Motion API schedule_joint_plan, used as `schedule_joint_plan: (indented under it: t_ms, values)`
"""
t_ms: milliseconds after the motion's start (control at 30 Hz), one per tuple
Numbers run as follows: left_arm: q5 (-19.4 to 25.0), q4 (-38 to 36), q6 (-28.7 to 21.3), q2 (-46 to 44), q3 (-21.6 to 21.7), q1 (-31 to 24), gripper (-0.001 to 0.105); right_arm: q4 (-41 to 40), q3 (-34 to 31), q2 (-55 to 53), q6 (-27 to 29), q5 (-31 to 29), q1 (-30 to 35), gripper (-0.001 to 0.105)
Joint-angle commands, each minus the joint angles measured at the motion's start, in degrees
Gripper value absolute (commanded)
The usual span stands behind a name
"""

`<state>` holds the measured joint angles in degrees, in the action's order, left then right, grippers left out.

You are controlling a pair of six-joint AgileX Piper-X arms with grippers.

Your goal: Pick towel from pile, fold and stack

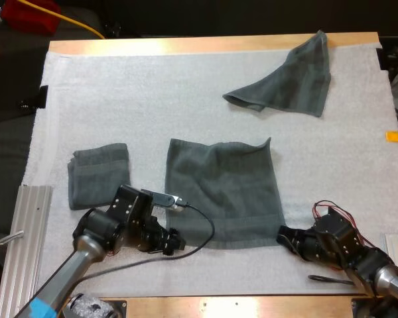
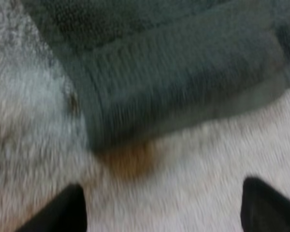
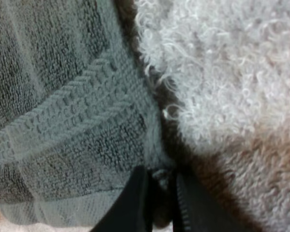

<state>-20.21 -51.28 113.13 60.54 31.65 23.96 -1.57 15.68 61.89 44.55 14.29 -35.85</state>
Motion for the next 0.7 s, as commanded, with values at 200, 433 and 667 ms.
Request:
schedule_joint_plan:
  t_ms: [200,433,667]
  values:
    - [0.08,6.15,-0.73,7.22,-0.04,0.01,0.064,-2.55,-0.2,0.31,0.63,1.35,0.23,0.003]
    - [1.18,9.52,-0.89,11.84,-0.04,0.01,0.064,-2.55,-0.2,0.31,0.63,1.85,0.23,0.003]
    - [1.17,12.54,-1.59,15.56,-0.04,0.01,0.064,-2.55,-0.2,0.31,0.63,2.26,0.23,0.003]
